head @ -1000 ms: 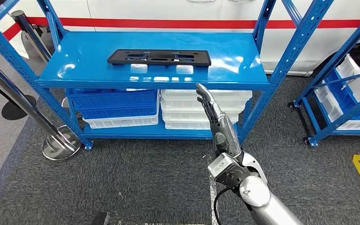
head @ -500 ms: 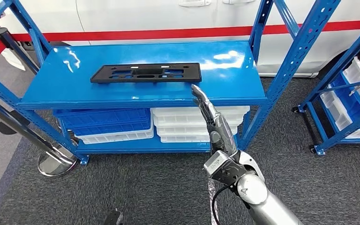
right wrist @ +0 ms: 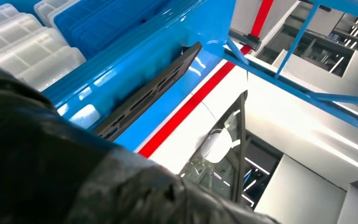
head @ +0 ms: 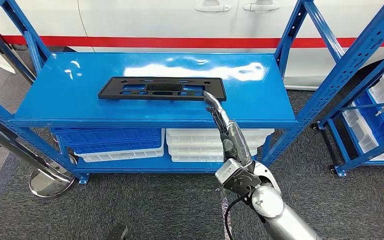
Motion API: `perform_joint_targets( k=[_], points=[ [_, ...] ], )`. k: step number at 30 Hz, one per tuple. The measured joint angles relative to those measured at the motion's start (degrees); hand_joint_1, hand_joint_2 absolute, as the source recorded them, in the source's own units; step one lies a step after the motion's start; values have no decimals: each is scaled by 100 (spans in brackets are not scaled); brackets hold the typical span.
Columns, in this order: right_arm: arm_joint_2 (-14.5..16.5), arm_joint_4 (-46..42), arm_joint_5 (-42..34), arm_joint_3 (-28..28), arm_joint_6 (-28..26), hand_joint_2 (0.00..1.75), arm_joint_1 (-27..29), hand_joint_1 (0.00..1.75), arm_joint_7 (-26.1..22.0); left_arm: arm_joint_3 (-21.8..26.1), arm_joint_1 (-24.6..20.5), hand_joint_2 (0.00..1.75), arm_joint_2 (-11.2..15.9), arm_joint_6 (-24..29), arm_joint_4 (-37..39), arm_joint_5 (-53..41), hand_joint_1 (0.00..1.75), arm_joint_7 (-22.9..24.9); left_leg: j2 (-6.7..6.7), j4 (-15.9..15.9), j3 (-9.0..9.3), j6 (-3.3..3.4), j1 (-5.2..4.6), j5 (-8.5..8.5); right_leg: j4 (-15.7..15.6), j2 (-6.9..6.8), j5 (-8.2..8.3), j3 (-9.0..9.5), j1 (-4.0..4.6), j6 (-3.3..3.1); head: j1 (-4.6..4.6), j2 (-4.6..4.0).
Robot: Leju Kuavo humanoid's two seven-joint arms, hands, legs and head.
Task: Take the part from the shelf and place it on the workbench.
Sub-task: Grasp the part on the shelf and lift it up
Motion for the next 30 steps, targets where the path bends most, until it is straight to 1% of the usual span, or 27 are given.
perform_joint_targets(
  k=[1, 2, 3, 4, 5, 7, 9, 10, 11, 13, 14, 15, 16, 17, 18, 19, 20, 21, 22, 24, 25, 26, 27, 28, 29, 30],
  points=[
    [-2, 8, -4, 0, 4, 0, 3, 0, 0, -10, 4, 0, 2, 0, 0, -3, 0, -8, -7, 7, 35, 1, -8, -36, -174, 0, 218, 0, 2, -17, 0, 0],
    [-2, 13, -7, 0, 7, 0, 3, 0, 0, -17, 6, 0, 3, 2, 0, -9, 0, -15, -16, 13, 79, -1, -16, -73, -519, 0, 507, 84, 11, -50, 1, 0],
    [-2, 15, -7, 0, 9, 0, 3, 0, 0, -23, 11, 0, 2, 3, 0, -15, 0, -21, -24, 15, 118, -8, -21, -105, -876, 2, 739, 204, 28, -94, -1, 0],
    [-2, 18, -8, 0, 11, 0, 1, 0, 1, -37, 9, 0, -1, 5, 0, -20, 0, -26, -35, 23, 144, -20, -32, -131, -1190, 3, 903, 313, 47, -135, -5, 0],
    [-1, 22, -8, 0, 15, 0, 0, 0, 2, -57, 5, 0, -3, 7, 0, -25, 0, -31, -41, 28, 152, -38, -35, -145, -1381, 5, 972, 388, 67, -168, -7, 0],
    [0, 30, -6, 0, 28, 0, -4, 0, 5, -96, -4, 0, -5, 17, 0, -30, 0, -38, -48, 28, 147, -80, -34, -152, -1493, 10, 963, 438, 90, -202, -9, 0],
    [7, 34, 8, 0, 49, 0, -9, 0, 8, -108, -6, 0, 4, 34, 0, -31, 0, -43, -38, 50, 138, -137, -37, -199, -1561, 4, 978, 488, 50, -236, -12, 0],
    [14, 35, 17, 0, 57, 0, -14, 0, 8, -109, -8, 0, 7, 40, 0, -30, 0, -48, -30, 158, 99, -175, -36, -286, -1598, -6, 990, 520, 22, -257, -24, 0],
    [21, 37, 24, 1, 66, 0, -20, 0, 9, -109, -11, 0, 10, 46, 0, -29, 0, -53, -20, 384, 5, -216, -27, -424, -1629, -20, 998, 550, -3, -274, -37, 0],
    [28, 50, 32, 2, 76, 0, -29, 0, 19, -110, -16, 0, 4, 50, 0, -24, 0, -61, -3, 1065, -302, -291, 27, -744, -1637, -45, 992, 574, -9, -294, -56, 0],
    [28, 62, 37, 2, 78, 0, -30, 0, 26, -110, -18, 0, 1, 51, 0, -22, 0, -61, 6, 1352, -443, -325, 57, -832, -1634, -52, 987, 577, -12, -296, -56, 0],
    [28, 76, 42, 2, 78, 0, -30, 0, 33, -111, -20, 0, -2, 53, 0, -20, 0, -61, 17, 1475, -510, -354, 84, -825, -1630, -55, 980, 580, -17, -295, -55, 0],
    [29, 88, 46, 2, 76, 0, -30, 0, 39, -111, -23, 0, -3, 56, 0, -19, 0, -61, 28, 1389, -475, -379, 109, -714, -1622, -52, 968, 585, -27, -285, -56, 0],
    [30, 97, 48, 2, 75, 0, -31, 0, 42, -111, -27, 0, -4, 59, 0, -17, 0, -61, 37, 1110, -338, -399, 130, -526, -1608, -46, 951, 592, -41, -266, -57, 0],
    [33, 102, 49, 2, 74, 0, -33, 0, 44, -111, -33, 0, -4, 62, 0, -15, 0, -62, 42, 727, -152, -414, 145, -352, -1588, -40, 927, 600, -56, -238, -57, 0],
    [37, 104, 49, 2, 74, 0, -36, 0, 45, -112, -42, 0, -6, 64, 0, -12, 0, -67, 41, 379, 30, -417, 138, -242, -1564, -33, 900, 598, -59, -204, -65, 0],
    [41, 106, 50, 3, 77, 0, -39, 0, 49, -113, -55, 0, -8, 65, 0, -9, 0, -73, 36, 146, 153, -398, 127, -196, -1547, -30, 879, 592, -58, -169, -69, 0],
    [44, 108, 52, 4, 80, 0, -42, 0, 53, -114, -65, 0, -10, 65, 0, -7, 0, -80, 30, 37, 210, -370, 112, -214, -1538, -30, 866, 587, -52, -136, -71, 0],
    [45, 110, 55, 5, 85, 0, -45, 0, 57, -115, -70, 0, -13, 64, 0, -4, 0, -87, 25, 26, 225, -331, 95, -238, -1543, -29, 862, 585, -43, -107, -72, 0],
    [46, 114, 60, 7, 92, 0, -47, 0, 63, -116, -67, 0, -13, 61, 0, -3, 0, -92, 23, 3, 243, -248, 101, -237, -1541, -31, 840, 595, -52, -47, -64, 0],
    [46, 115, 62, 7, 96, 0, -50, 0, 63, -116, -65, 0, -13, 59, 0, -3, 0, -93, 25, -20, 269, -207, 108, -235, -1463, -33, 788, 564, -58, -21, -56, 0],
    [46, 115, 64, 7, 98, 0, -53, 0, 63, -116, -68, 0, -13, 57, 0, -2, 0, -95, 28, -45, 296, -166, 114, -234, -1267, -34, 689, 470, -61, -1, -46, 0],
    [46, 116, 66, 7, 101, 0, -54, 0, 63, -116, -73, 0, -13, 55, 0, -2, 0, -97, 31, -59, 317, -133, 114, -239, -948, -35, 551, 304, -64, 12, -34, 0],
    [45, 121, 68, 8, 102, 0, -53, 0, 63, -116, -80, 0, -13, 52, 0, -2, 0, -100, 32, -62, 330, -105, 107, -251, -557, -35, 406, 89, -60, 21, -25, 0],
    [45, 130, 69, 8, 102, 0, -48, 0, 64, -117, -85, 0, -13, 51, 0, -2, 0, -101, 32, -60, 340, -85, 100, -266, -186, -34, 302, -136, -57, 26, -21, 0],
    [44, 142, 69, 9, 103, 0, -41, 0, 64, -117, -87, 0, -13, 50, 0, -3, 0, -102, 31, -58, 358, -74, 93, -284, 48, -35, 287, -301, -58, 26, -21, 0]
  ],
)
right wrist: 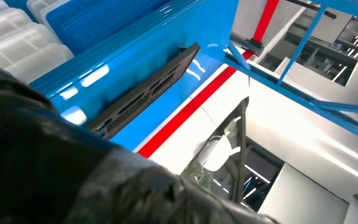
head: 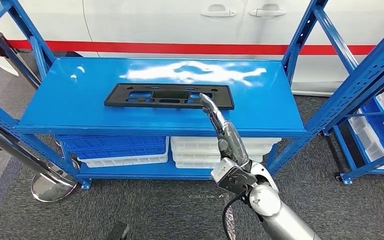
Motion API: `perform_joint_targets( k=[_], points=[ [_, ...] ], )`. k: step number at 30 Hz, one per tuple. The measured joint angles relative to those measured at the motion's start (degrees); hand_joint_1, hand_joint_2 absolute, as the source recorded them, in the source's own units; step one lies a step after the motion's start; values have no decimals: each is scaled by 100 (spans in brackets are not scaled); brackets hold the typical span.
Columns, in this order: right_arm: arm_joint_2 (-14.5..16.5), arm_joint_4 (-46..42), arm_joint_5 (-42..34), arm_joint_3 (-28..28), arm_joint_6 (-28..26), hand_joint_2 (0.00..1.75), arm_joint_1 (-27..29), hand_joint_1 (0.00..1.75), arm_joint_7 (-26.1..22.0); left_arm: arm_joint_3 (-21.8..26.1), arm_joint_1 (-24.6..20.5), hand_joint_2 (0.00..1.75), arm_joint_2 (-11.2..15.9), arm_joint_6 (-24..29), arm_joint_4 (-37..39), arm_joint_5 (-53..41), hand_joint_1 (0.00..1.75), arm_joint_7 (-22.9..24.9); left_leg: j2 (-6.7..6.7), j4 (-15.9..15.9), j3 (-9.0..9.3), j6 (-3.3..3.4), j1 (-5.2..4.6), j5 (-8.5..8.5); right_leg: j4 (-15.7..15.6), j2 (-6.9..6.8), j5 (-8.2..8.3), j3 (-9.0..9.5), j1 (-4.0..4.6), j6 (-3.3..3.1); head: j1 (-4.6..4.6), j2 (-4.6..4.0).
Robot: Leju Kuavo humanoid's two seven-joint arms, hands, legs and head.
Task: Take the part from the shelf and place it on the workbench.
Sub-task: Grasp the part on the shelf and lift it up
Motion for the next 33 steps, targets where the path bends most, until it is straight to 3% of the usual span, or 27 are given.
perform_joint_targets(
  k=[1, 2, 4, 6, 9, 11, 12, 14, 15, 16, 17, 19, 21, 23, 26, 28, 30, 31, 32, 33],
  points=[
    [-1, 12, 0, 0, 1, 0, 5, 0, 1, -1, 3, 0, 0, 0, 0, 0, 0, -1, -3, 3, 27, 4, -5, -22, 33, 0, 90, -70, 0, -7, -1, 0],
    [-1, 21, 0, 0, 2, 0, 7, 0, 1, -1, 7, 0, -1, -1, 0, 0, 0, -1, -8, 7, 63, 1, -7, -48, -146, 0, 280, -32, 1, -22, 0, 0],
    [-1, 30, 0, 0, 9, 0, 3, 0, 1, -1, 10, 0, -3, -3, 0, 0, 0, -1, -16, 24, 138, -24, -14, -118, -865, 1, 726, 250, 16, -77, 1, 0],
    [2, 34, 0, 1, 35, 0, -6, 0, 2, -2, -4, 0, -5, -5, 0, 0, 0, -3, -25, 45, 158, -74, -32, -175, -1400, 3, 885, 483, 44, -126, 0, 0],
    [7, 35, 0, 1, 87, 0, -10, 0, 3, -3, -19, 0, -4, 1, 0, 0, 0, -10, -20, 14, 172, -169, -38, -215, -1532, 18, 830, 563, 44, -182, -6, 0],
    [12, 33, 0, 1, 99, 0, -17, 0, 3, -3, -28, 0, 0, 3, -1, -1, 0, -16, -4, 169, 129, -233, -29, -324, -1586, 17, 816, 636, 13, -235, -24, 0],
    [15, 32, -1, 1, 101, 0, -21, 0, 3, -3, -34, 0, 2, 5, -1, -2, 0, -19, 2, 416, 9, -262, -20, -440, -1606, 8, 803, 676, 0, -264, -35, 0],
    [15, 35, -16, 2, 106, 0, -17, 0, 3, -3, -37, 0, 2, 13, -2, -6, 0, -7, 7, 1153, -402, -308, -5, -700, -1611, -7, 762, 726, 5, -308, -55, 0],
    [15, 39, -27, 2, 108, 0, -10, 0, 3, -3, -36, 0, 1, 27, -1, -12, 0, 6, 7, 1450, -601, -323, 2, -753, -1607, -6, 740, 747, 8, -319, -54, 0],
    [15, 44, -39, 2, 108, 0, -3, 0, 3, -3, -33, 0, 1, 57, -1, -29, 0, 18, 7, 1566, -718, -331, 5, -702, -1602, -2, 715, 772, 10, -322, -54, 0],
    [15, 48, -51, 2, 104, 0, 1, 0, 3, -3, -34, 0, 1, 112, 0, -55, 0, 23, 8, 1462, -725, -330, 6, -541, -1594, 8, 687, 805, 10, -318, -55, 0],
    [16, 54, -68, 2, 98, 0, 3, 0, 3, -3, -40, 0, 4, 242, 0, -119, 0, 41, 7, 794, -492, -297, 4, -70, -1583, 28, 615, 891, 9, -293, -55, 0],
    [16, 54, -78, 2, 96, 0, 4, 0, 3, -14, -56, 0, 9, 316, 0, -163, 0, 73, 4, 234, -238, -242, -27, 160, -1577, 38, 559, 941, 27, -246, -49, 0],
    [15, 55, -80, 2, 97, 0, 9, 0, 3, -38, -74, 0, 12, 331, 0, -184, 0, 96, 0, 93, -162, -190, -58, 124, -1592, 39, 543, 945, 44, -197, -42, 0],
    [14, 50, -79, 2, 93, 0, 16, 0, 3, -61, -68, 0, 12, 340, -2, -232, 0, 115, 3, -11, -94, -105, -11, 111, -1514, 32, 445, 928, 52, -118, -32, 0],
    [13, 46, -79, 1, 89, 0, 19, 0, 3, -81, -75, 0, 13, 362, -2, -260, 0, 120, 10, -55, -41, -45, 8, 108, -1007, 25, 195, 682, 47, -83, -13, 0],
    [10, 48, -79, 0, 86, 0, 45, 0, 3, -108, -89, 0, 13, 396, -2, -281, 0, 119, 11, -55, -30, -8, 8, 87, -253, 22, -60, 248, 43, -63, -1, 0],
    [8, 49, -79, 1, 84, 0, 64, 0, 3, -118, -90, 0, 13, 414, -2, -291, 0, 120, 10, -51, -21, -4, 7, 73, -29, 20, -71, 85, 39, -55, -1, 0],
    [5, 49, -79, 1, 83, 0, 78, 0, 3, -126, -87, 0, 13, 426, -2, -297, 0, 122, 8, -45, -5, -6, 8, 55, -16, 18, 31, 23, 32, -50, 0, 0],
    [3, 49, -79, 1, 82, 0, 85, 0, 3, -131, -84, 0, 12, 439, -3, -299, 0, 126, 5, -34, 19, -14, 10, 32, -222, 15, 233, 72, 22, -50, -1, 0]
  ],
)
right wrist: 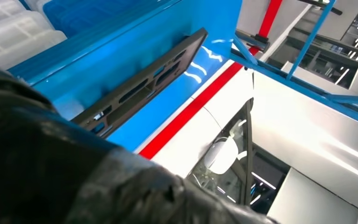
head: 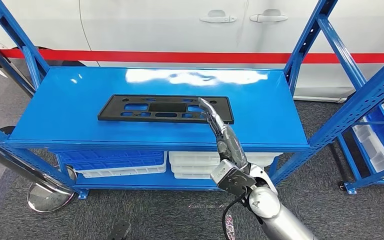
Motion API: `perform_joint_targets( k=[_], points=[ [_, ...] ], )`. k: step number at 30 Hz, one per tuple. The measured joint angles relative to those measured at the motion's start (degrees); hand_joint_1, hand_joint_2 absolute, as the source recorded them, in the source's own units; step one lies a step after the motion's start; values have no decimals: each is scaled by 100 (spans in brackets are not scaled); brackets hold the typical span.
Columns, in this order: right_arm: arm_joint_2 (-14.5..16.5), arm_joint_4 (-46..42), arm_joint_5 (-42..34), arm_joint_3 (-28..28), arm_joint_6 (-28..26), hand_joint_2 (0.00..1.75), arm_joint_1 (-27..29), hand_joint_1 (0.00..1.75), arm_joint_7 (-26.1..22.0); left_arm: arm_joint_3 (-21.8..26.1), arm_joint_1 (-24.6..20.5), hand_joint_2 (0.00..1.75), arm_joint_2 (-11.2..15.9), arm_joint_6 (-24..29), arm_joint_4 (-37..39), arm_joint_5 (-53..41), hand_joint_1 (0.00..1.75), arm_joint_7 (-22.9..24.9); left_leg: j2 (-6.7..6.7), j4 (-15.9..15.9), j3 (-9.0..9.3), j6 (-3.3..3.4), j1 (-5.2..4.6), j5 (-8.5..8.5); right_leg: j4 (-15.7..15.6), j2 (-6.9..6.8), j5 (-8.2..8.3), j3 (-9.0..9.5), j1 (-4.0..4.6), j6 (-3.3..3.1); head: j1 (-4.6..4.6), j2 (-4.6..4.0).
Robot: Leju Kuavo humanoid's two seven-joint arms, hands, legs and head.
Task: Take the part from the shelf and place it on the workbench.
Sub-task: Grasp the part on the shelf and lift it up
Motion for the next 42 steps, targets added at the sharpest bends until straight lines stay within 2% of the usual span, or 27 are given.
perform_joint_targets(
  k=[1, 3, 5, 7, 9, 10, 12, 13, 14, 15, 17, 19, 21, 23, 24, 25, 27, 28, 29, 30, 32, 33, 35, 37, 39, 40, 42],
  points=[
    [-1, 0, 0, 0, 0, 0, 1, 0, 0, -3, 2, 0, -1, 8, -1, -4, 0, 3, -3, 17, 26, -15, 2, -31, -368, -5, 253, 139, -11, -4, 1, 0],
    [-1, -1, 0, -1, 1, 0, -3, 0, 0, -11, -7, 0, -3, 14, -3, -24, 0, 15, -13, 71, 45, -71, -13, -99, -1027, -7, 530, 419, -11, -26, 1, 0],
    [-1, -3, 1, -1, 4, 0, 2, 0, 3, -32, -20, 0, -2, 13, -4, -52, 0, 30, -18, 91, 30, -140, -29, -128, -1245, 7, 521, 515, 13, -67, -6, 0],
    [-1, -7, 4, -1, 9, 0, 9, 0, 6, -53, -25, 0, 1, 8, -4, -75, 0, 38, -10, 81, 30, -199, -20, -141, -1280, 24, 522, 534, 12, -128, -14, 0],
    [1, -15, 11, -1, 16, 0, 5, 0, 5, -61, -27, 0, 3, 2, -5, -93, 0, 46, 2, 254, -34, -254, -11, -251, -1312, 24, 519, 584, -12, -191, -33, 0],
    [2, -20, 14, -1, 21, 0, 4, 0, 5, -63, -29, 0, 3, -1, -7, -102, 0, 51, 5, 498, -152, -278, -6, -371, -1323, 16, 510, 612, -21, -219, -43, 0],
    [2, -21, 15, -1, 27, 0, 10, 0, 5, -74, -28, 0, 2, -8, -14, -114, 0, 57, 8, 1202, -537, -310, -1, -629, -1324, 4, 484, 641, -6, -261, -61, 0],
    [1, -20, 15, -1, 29, 0, 18, 0, 6, -84, -26, 0, 1, -9, -21, -116, 0, 58, 8, 1473, -711, -316, 2, -676, -1324, 5, 471, 653, 4, -275, -58, 0],
    [1, -20, 15, -1, 30, 0, 27, 0, 6, -93, -21, 0, 2, -10, -26, -116, 0, 62, 8, 1565, -800, -314, 2, -617, -1323, 11, 456, 670, 13, -283, -59, 0],
    [1, -20, 15, -1, 31, 0, 33, 0, 7, -102, -16, 0, 3, -9, -30, -116, 0, 66, 8, 1443, -782, -300, 0, -456, -1323, 21, 439, 695, 20, -286, -61, 0],
    [1, -20, 15, -1, 32, 0, 36, 0, 6, -110, -10, 0, 8, -8, -32, -116, 0, 73, 7, 768, -500, -234, -16, -36, -1326, 38, 392, 768, 30, -273, -58, 0],
    [2, -21, 14, -1, 32, 0, 31, 0, 6, -115, -26, 0, 17, -8, -33, -116, 0, 73, 7, 215, -224, -158, -60, 123, -1338, 42, 347, 814, 42, -225, -54, 0],
    [2, -22, 9, -1, 32, 0, 36, 0, 5, -120, -36, 0, 23, -8, -34, -116, 0, 73, 4, 43, -141, -99, -97, 76, -1333, 36, 369, 840, 49, -158, -51, 0],
    [2, -22, 4, -1, 32, 0, 43, 0, 5, -122, -26, 0, 17, -4, -39, -116, 0, 70, 0, -45, -54, -47, -79, 76, -1269, 28, 383, 853, 49, -108, -46, 0],
    [2, -22, 3, -1, 31, 0, 39, 0, 5, -124, -23, 0, 13, -3, -44, -116, 0, 68, 2, -75, 2, -20, -63, 77, -1160, 24, 320, 810, 49, -85, -36, 0],
    [1, -23, 2, -1, 30, 0, 33, 0, 5, -125, -26, 0, 8, -2, -48, -116, 0, 65, 4, -95, 56, 6, -48, 73, -957, 22, 205, 710, 44, -62, -23, 0],
    [-1, -22, 2, -1, 28, 0, 43, 0, 4, -128, -37, 0, 5, -3, -52, -116, 0, 62, 8, -94, 86, 47, -41, 41, -301, 18, -105, 338, 22, -8, -7, 0],
    [-2, -20, 3, -2, 27, 0, 59, 0, 5, -130, -39, 0, 5, -5, -52, -116, 0, 62, 7, -85, 93, 53, -40, 21, -5, 18, -203, 143, 9, 18, -8, 0],
    [-4, -19, 4, -2, 26, 0, 75, 0, 5, -131, -35, 0, 5, -9, -52, -116, 0, 62, 5, -76, 107, 48, -37, -3, 147, 15, -209, 12, -7, 40, -8, 0],
    [-5, -19, 8, -2, 26, 0, 85, 0, 6, -132, -28, 0, 3, -14, -52, -116, 0, 62, 2, -65, 129, 38, -33, -30, 89, 12, -100, -16, -22, 59, -7, 0],
    [-6, -19, 16, -2, 30, 0, 87, 0, 7, -134, -16, 0, -3, -29, -58, -116, 0, 57, -2, -29, 196, -4, -11, -106, -556, 0, 346, 198, -52, 82, -7, 0],
    [-6, -18, 19, -2, 32, 0, 86, 0, 8, -134, -18, 0, -5, -34, -61, -116, 0, 54, -4, -7, 221, -36, -3, -146, -896, -5, 483, 324, -46, 83, -4, 0],
    [-6, -17, 20, -2, 39, 0, 82, 0, 12, -134, -28, 0, -5, -39, -65, -115, 0, 48, -5, 32, 226, -116, -1, -216, -1238, -8, 520, 451, -19, 1, 8, 0],
    [-7, -17, 23, -2, 61, 0, 84, 0, 19, -134, -26, 0, -3, -42, -66, -113, 0, 40, 0, 55, 235, -191, -11, -245, -1245, -4, 486, 476, 0, -131, 8, 0],
    [-4, -23, 46, -1, 75, 0, 79, 0, 37, -134, -24, 0, 2, -41, -67, -111, 0, 35, 10, 165, 219, -242, -6, -307, -1270, -4, 517, 544, -12, -213, -7, 0],
    [1, -26, 76, -1, 58, 0, 68, 0, 64, -134, -30, 0, 4, -39, -67, -111, 0, 35, 12, 340, 131, -261, -2, -394, -1283, -7, 515, 579, -22, -240, -17, 0],
    [7, -25, 152, -1, 2, 87, 50, 0, 163, -134, -41, 0, 4, -35, -68, -114, 0, 33, 15, 994, -240, -298, 3, -672, -1298, -16, 492, 620, -19, -277, -37, 0]
  ],
)
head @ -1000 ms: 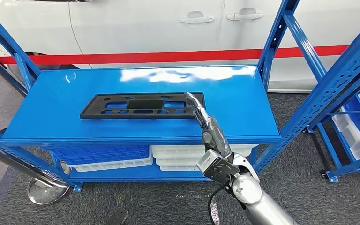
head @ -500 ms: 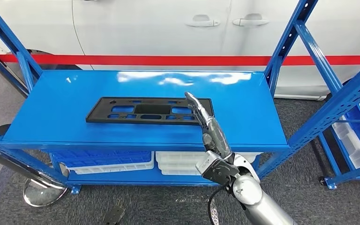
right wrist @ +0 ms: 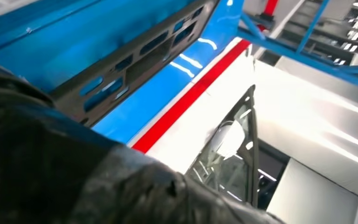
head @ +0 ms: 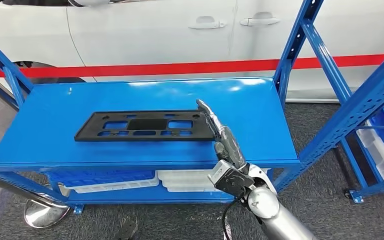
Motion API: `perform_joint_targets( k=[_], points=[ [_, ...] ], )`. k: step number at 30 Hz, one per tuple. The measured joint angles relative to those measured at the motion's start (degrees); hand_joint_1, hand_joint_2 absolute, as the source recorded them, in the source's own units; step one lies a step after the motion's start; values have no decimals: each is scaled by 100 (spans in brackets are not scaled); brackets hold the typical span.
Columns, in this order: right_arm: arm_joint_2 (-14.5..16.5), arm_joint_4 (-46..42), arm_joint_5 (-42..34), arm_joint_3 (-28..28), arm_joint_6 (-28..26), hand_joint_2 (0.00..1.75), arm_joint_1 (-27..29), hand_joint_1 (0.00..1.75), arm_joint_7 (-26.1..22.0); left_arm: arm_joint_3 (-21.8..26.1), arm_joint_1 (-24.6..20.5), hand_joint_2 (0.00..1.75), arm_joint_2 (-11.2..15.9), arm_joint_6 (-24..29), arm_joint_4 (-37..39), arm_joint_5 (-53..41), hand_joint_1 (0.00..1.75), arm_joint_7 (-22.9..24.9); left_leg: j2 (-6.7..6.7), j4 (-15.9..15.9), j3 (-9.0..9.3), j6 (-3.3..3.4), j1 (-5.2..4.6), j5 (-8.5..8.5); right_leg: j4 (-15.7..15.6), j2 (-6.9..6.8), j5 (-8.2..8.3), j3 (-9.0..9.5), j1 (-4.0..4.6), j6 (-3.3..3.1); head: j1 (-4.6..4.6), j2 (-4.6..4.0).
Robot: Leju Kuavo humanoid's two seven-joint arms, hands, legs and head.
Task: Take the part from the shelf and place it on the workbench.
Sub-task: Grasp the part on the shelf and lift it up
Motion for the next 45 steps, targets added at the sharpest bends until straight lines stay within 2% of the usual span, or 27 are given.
perform_joint_targets(
  k=[2, 3, 4, 6, 8, 10, 13, 14, 16, 17, 18, 19, 21, 23, 25, 27, 28, 30, 32, 33, 34, 35, 37, 39, 41, 43, 45],
  points=[
    [6, 26, 45, 0, -25, 175, -12, 0, 117, 0, 3, 0, -3, -4, -6, -20, 0, 3, 0, 585, -411, -2, 2, -168, 0, 4, -33, 21, 25, -25, -6, 0],
    [16, 50, 48, 1, -6, 175, -25, 0, 162, 0, 6, 0, -4, -10, -10, -41, 0, 13, 0, 628, -503, 14, -2, -102, 0, 14, -53, 41, 39, -32, -7, 0],
    [35, 81, 40, 3, 34, 175, -52, 0, 192, -1, 5, 0, -4, -22, -13, -70, 0, 32, -1, 468, -495, 43, -9, 73, 0, 27, -75, 71, 55, -37, -7, 0],
    [108, 161, 2, 24, 154, 175, -162, 0, 212, -4, -12, 0, -1, -62, -15, -145, 0, 103, -1, -246, -267, 141, -52, 586, -7, 48, -121, 142, 71, -36, -3, 0],
    [213, 281, -37, 75, 276, 175, -329, 0, 211, -13, -61, 0, 9, -116, -15, -229, 0, 202, -2, -795, -93, 225, -109, 818, -17, 55, -149, 167, 74, -9, 1, 0],
    [339, 425, -42, 131, 351, 175, -479, 0, 206, -23, -99, 0, 15, -166, -16, -305, 0, 280, -16, -929, -54, 250, -141, 816, -36, 51, -165, 165, 68, 51, -1, 0],
    [501, 636, 70, 205, 339, 175, -703, 0, 228, -33, -122, 0, -5, -197, -33, -430, 0, 278, -16, -1080, 60, 278, -86, 902, 72, 37, -283, 135, 85, 148, 3, 0],
    [546, 729, 129, 233, 300, 175, -801, 0, 261, -37, -140, 0, -13, -191, -40, -466, 0, 244, -10, -1126, 98, 289, -64, 918, 303, 32, -408, 29, 86, 173, 12, 0],
    [627, 945, 215, 280, 213, 175, -971, 0, 350, -50, -187, 0, -15, -164, -44, -513, 0, 173, -7, -1137, 122, 312, -61, 911, 1026, 25, -703, -342, 61, 214, 23, 0],
    [665, 1056, 237, 297, 183, 175, -1024, 0, 388, -58, -206, 0, -16, -154, -45, -526, 0, 151, -10, -1127, 123, 318, -61, 903, 1337, 24, -780, -526, 48, 233, 23, 0],
    [700, 1157, 252, 306, 168, 175, -1059, 0, 413, -66, -218, 0, -18, -150, -48, -539, 0, 141, -16, -1114, 124, 319, -59, 889, 1467, 21, -751, -631, 35, 250, 23, 0],
    [740, 1254, 270, 313, 154, 175, -1097, 0, 430, -72, -223, 0, -20, -155, -52, -555, 0, 140, -24, -1094, 125, 312, -55, 871, 1382, 17, -620, -633, 23, 263, 24, 0],
    [840, 1480, 336, 335, 111, 175, -1247, 0, 451, -82, -228, 0, -28, -193, -68, -608, 0, 166, -35, -1024, 122, 274, -45, 818, 714, 7, -213, -381, -4, 269, 24, 0],
    [977, 1796, 497, 391, -1, 175, -1481, 0, 477, -100, -257, 0, -39, -249, -81, -697, 0, 225, -37, -941, 85, 210, -60, 765, 155, 8, -6, -131, 3, 236, 20, 0],
    [1140, 2186, 812, 458, -219, 175, -1689, 0, 538, -113, -298, 0, -51, -301, -90, -808, 0, 305, -37, -917, 54, 147, -69, 760, 56, 18, -3, -90, 36, 170, 15, 0],
    [1313, 2628, 1205, 549, -443, 175, -1863, 0, 624, -116, -324, 0, -65, -338, -107, -908, 0, 362, -34, -915, 45, 93, -52, 753, 29, 20, 29, -95, 29, 94, 12, 0],
    [1402, 2849, 1370, 606, -523, 175, -1943, 0, 657, -116, -337, 0, -69, -350, -116, -942, 0, 373, -30, -838, 8, 63, -46, 692, 8, 15, 45, -88, 15, 59, 0, 0],
    [1566, 3253, 1605, 718, -596, 175, -2070, 0, 710, -116, -364, 0, -75, -378, -132, -997, 0, 391, -19, -359, -217, 0, -26, 413, -19, -1, 60, -74, -2, 12, -22, 0],
    [1701, 3633, 1790, 830, -610, 175, -2131, 0, 783, -116, -377, 0, -86, -411, -144, -1037, 0, 416, -15, 355, -560, -50, -9, 119, -20, -17, 54, -74, 4, -8, -32, 0],
    [1762, 3820, 1872, 887, -610, 175, -2142, 0, 830, -116, -375, 0, -91, -422, -148, -1055, 0, 431, -14, 561, -667, -63, -4, 85, -19, -20, 51, -73, 8, -12, -32, 0],
    [1819, 3988, 1940, 940, -611, 175, -2148, 0, 875, -116, -375, 0, -95, -430, -151, -1073, 0, 443, -13, 561, -679, -68, -1, 155, -18, -19, 47, -70, 8, -13, -33, 0],
    [1872, 4134, 2003, 985, -616, 175, -2155, 0, 920, -116, -378, 0, -95, -433, -154, -1091, 0, 455, -12, 343, -582, -66, 1, 318, -16, -13, 43, -65, 6, -10, -33, 0],
    [1973, 4361, 2169, 1073, -663, 175, -2197, 0, 1047, -116, -396, 0, -96, -443, -155, -1126, 0, 477, -13, -416, -209, -40, 0, 673, -14, 2, 28, -55, 10, 12, -33, 0],
    [2058, 4554, 2472, 1191, -740, 175, -2275, 0, 1280, -116, -421, 0, -105, -468, -157, -1167, 0, 505, -22, -896, 26, 8, -26, 798, -16, 11, 25, -61, 27, 56, -28, 0],
    [2125, 4716, 2793, 1339, -777, 175, -2336, 0, 1527, -116, -433, 0, -117, -499, -158, -1198, 0, 527, -28, -954, 43, 65, -48, 787, -43, 14, 42, -61, 40, 107, -26, 0],
    [2170, 4828, 2954, 1470, -778, 175, -2370, 0, 1660, -116, -438, 0, -130, -513, -163, -1209, 0, 532, -21, -995, 77, 131, -17, 809, -16, 12, -7, -73, 45, 165, -22, 0],
    [2197, 4926, 2994, 1584, -778, 175, -2421, 0, 1702, -116, -456, 0, -148, -516, -170, -1211, 0, 532, -12, -1041, 117, 205, 7, 825, 405, 7, -246, -263, 48, 200, -6, 0]
  ],
)
